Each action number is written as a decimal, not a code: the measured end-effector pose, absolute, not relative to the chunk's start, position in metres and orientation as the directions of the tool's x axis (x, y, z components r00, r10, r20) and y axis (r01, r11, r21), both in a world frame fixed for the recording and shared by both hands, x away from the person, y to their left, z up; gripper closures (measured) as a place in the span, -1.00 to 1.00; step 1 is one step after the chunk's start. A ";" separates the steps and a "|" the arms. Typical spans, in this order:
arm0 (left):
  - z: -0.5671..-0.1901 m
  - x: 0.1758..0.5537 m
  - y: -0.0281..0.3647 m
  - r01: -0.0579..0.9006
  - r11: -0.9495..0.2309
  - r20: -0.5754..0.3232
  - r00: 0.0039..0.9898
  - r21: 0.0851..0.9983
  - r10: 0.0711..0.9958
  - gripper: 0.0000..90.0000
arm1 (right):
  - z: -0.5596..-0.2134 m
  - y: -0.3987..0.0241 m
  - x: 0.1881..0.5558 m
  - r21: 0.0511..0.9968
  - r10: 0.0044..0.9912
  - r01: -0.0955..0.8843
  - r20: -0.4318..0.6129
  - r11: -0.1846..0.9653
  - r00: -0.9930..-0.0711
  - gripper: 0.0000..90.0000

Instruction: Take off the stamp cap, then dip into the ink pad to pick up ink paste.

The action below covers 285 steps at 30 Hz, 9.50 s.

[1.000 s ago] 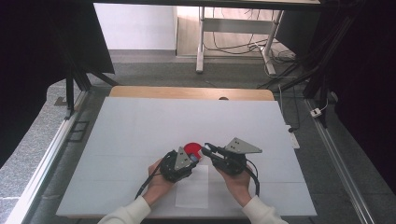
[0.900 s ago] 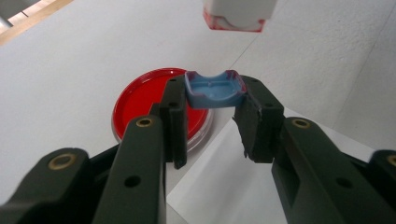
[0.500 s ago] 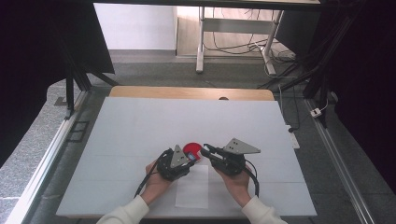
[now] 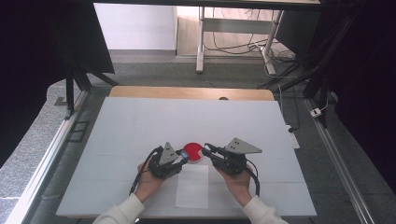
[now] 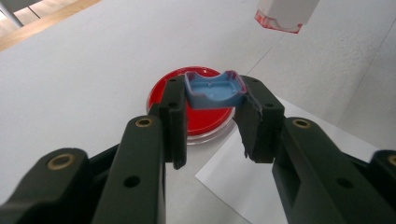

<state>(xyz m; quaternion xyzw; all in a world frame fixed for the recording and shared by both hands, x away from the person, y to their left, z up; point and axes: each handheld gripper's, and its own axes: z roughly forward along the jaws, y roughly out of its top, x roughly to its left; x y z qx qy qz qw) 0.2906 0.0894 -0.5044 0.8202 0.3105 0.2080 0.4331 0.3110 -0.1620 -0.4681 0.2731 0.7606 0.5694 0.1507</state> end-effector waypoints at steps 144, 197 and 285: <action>-0.513 0.230 0.193 0.427 -0.340 -0.024 0.651 0.838 0.758 0.44 | -0.488 -0.123 0.376 0.845 0.558 0.288 -0.014 0.450 -0.830 0.66; -0.513 0.230 0.193 0.425 -0.345 -0.023 0.657 0.837 0.754 0.44 | -0.506 -0.116 0.381 0.803 0.559 0.319 -0.021 0.503 -0.829 0.66; -0.514 0.230 0.192 0.422 -0.351 -0.017 0.659 0.836 0.752 0.44 | -0.505 -0.106 0.373 0.780 0.533 0.310 -0.036 0.544 -0.845 0.66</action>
